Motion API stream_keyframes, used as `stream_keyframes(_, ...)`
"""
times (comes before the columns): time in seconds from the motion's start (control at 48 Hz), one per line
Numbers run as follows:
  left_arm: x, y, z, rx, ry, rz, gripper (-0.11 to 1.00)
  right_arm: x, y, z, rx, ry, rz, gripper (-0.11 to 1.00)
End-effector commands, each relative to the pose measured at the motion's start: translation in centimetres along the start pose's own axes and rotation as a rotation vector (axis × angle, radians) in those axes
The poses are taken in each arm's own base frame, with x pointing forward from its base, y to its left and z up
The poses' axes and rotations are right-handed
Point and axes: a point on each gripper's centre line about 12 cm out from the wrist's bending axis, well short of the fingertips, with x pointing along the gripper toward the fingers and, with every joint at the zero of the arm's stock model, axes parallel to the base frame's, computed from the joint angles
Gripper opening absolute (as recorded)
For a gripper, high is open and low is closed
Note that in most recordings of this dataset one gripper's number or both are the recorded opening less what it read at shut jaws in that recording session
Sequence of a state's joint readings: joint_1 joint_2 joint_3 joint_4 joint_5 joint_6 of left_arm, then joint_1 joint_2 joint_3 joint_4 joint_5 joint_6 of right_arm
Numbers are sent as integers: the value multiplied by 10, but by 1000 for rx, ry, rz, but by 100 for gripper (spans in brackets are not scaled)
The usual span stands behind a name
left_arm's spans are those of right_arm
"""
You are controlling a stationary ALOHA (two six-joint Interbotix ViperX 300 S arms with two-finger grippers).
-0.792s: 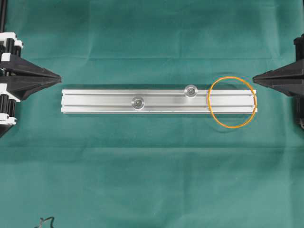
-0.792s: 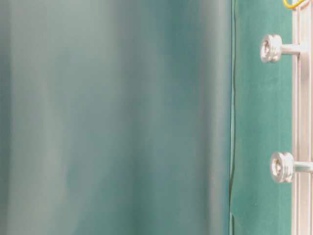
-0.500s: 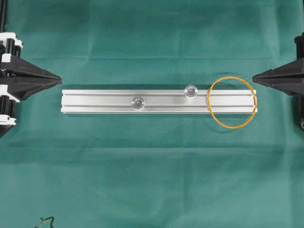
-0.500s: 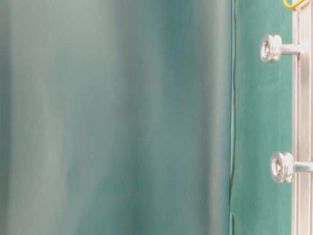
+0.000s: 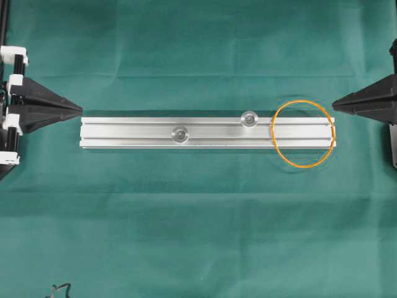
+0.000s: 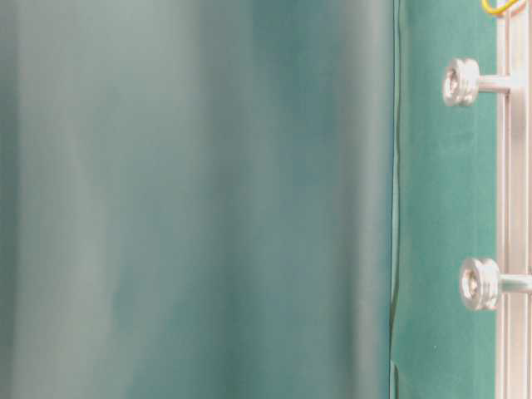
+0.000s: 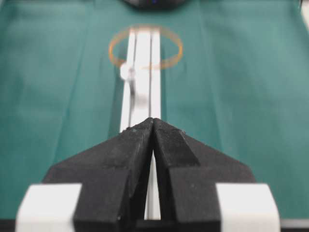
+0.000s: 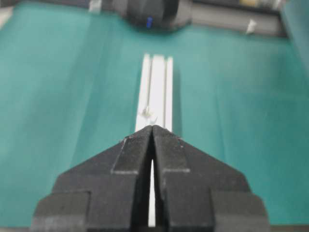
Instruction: Hook the rubber onto the shaft.
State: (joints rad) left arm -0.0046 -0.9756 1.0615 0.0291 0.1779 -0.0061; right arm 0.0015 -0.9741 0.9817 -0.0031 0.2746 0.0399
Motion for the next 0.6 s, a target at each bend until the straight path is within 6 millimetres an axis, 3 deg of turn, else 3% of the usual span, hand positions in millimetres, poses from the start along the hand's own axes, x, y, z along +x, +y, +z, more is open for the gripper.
stream_keyframes(0.0,-2,0,7,2,58,-1,0,0,0,3,19,75,-2,3)
stream_keyframes(0.25,-5,0,2,4,196,-3,0,1,0,-14,60,286,-18,3)
stream_keyframes(0.583,-4,0,0,4,208,-3,0,5,0,-20,63,361,-24,3)
